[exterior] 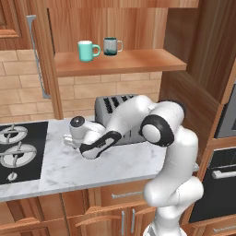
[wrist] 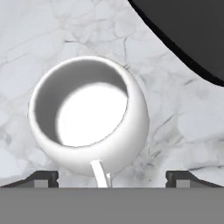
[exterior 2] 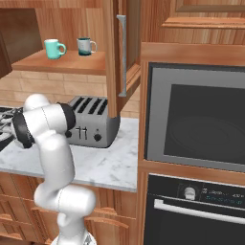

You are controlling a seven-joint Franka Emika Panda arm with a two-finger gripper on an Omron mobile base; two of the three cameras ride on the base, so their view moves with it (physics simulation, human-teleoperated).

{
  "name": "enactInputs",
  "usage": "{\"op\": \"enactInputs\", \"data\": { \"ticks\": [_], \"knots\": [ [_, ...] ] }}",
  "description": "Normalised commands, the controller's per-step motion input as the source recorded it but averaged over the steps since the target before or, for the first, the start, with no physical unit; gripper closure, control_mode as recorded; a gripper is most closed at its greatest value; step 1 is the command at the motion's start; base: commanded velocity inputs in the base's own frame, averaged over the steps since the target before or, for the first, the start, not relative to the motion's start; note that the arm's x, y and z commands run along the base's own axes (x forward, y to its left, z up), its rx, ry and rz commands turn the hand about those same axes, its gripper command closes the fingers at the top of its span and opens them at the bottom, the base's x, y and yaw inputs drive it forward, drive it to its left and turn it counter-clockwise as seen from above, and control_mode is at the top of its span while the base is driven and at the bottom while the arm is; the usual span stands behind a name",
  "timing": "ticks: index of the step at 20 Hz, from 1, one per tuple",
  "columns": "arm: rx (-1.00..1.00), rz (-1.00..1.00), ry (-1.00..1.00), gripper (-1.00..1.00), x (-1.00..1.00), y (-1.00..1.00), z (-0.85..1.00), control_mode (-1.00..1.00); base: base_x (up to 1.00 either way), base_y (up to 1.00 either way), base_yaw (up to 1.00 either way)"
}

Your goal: Pick the mug on the counter and place it in the cabinet with the handle facing the right, like the mugs already inside.

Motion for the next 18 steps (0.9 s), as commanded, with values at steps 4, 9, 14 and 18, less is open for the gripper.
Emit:
{"op": "enactInputs", "data": {
  "ticks": [4, 9, 14, 18],
  "knots": [
    [0.00, -0.01, 0.00, 1.00, 0.13, 0.08, -0.23, -1.00, 0.00, 0.00, 0.00],
    [0.00, -0.02, 0.00, 1.00, 0.08, 0.00, -0.05, -1.00, 0.00, 0.00, 0.00],
    [0.00, 0.00, 0.00, 1.00, 0.02, 0.00, 0.00, -1.00, 0.00, 0.00, 0.00],
    [0.00, 0.00, -0.03, 1.00, -0.07, 0.02, 0.03, -1.00, 0.00, 0.00, 0.00]
  ]
}}
